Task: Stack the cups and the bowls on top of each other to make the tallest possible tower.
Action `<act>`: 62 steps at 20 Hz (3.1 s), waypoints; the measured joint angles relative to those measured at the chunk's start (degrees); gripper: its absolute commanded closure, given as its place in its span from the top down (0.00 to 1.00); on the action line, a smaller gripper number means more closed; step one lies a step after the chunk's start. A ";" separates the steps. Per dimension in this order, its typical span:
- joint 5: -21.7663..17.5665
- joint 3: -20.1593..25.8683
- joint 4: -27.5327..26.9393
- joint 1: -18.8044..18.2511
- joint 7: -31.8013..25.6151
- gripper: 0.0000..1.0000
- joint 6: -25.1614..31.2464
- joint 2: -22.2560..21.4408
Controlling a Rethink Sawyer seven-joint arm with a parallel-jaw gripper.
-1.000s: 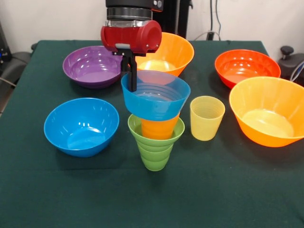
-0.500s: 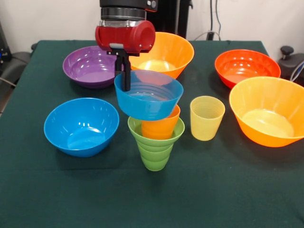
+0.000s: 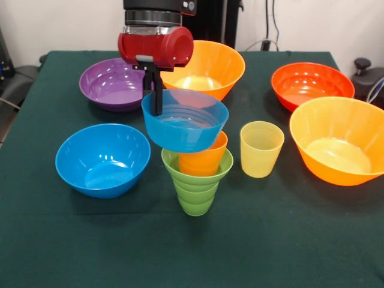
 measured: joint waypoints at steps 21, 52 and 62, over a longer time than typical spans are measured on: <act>1.60 0.00 0.01 2.03 0.00 0.00 0.00 0.04; 1.77 0.00 0.02 1.67 0.00 0.00 0.00 0.06; 1.77 0.00 0.31 1.69 0.00 0.00 0.00 0.06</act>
